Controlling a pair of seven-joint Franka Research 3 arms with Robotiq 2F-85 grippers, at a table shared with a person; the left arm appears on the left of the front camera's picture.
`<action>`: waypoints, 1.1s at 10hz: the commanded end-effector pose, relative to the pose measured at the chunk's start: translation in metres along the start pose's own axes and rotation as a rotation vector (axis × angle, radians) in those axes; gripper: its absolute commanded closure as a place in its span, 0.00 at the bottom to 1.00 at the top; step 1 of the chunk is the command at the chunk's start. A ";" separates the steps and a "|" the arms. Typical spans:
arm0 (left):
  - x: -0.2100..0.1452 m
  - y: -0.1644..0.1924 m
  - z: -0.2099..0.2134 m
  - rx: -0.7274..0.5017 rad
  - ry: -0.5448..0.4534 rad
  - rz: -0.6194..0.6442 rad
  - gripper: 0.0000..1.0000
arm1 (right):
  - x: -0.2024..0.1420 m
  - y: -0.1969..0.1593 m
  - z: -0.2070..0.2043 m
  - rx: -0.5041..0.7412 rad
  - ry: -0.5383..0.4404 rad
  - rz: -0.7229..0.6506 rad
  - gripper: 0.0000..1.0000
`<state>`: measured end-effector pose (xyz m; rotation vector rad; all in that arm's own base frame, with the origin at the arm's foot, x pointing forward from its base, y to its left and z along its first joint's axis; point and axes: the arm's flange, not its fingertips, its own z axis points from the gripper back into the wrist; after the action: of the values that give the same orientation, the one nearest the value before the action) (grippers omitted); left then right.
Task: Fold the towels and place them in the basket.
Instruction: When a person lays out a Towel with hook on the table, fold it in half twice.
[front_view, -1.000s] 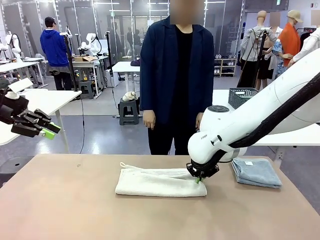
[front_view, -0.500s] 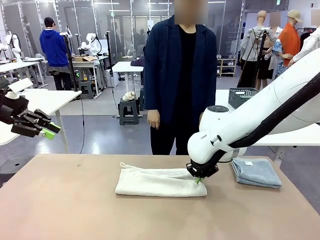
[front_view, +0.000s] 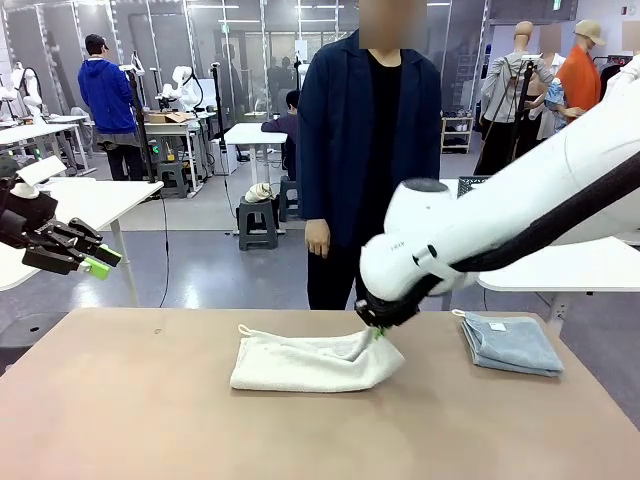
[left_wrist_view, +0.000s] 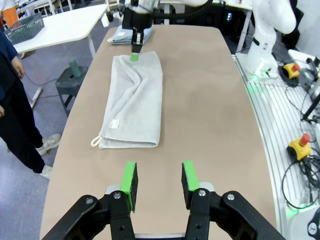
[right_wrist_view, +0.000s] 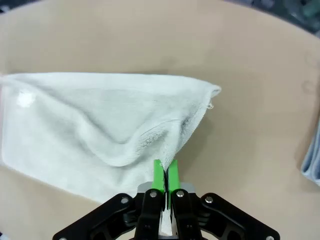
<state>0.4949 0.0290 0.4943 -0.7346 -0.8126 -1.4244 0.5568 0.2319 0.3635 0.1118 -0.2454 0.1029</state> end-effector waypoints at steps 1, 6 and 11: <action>0.000 -0.001 0.001 -0.001 -0.003 -0.007 0.53 | 0.015 0.051 0.027 -0.044 0.030 0.012 1.00; 0.000 -0.001 0.001 -0.001 -0.003 -0.007 0.53 | 0.046 0.207 0.009 -0.068 0.156 -0.056 1.00; 0.000 -0.001 0.001 -0.001 -0.003 -0.007 0.53 | 0.057 0.253 -0.051 -0.130 0.166 -0.038 1.00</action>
<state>0.4949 0.0287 0.4942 -0.7347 -0.8122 -1.4248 0.5821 0.4832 0.3450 0.0105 -0.0616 0.0770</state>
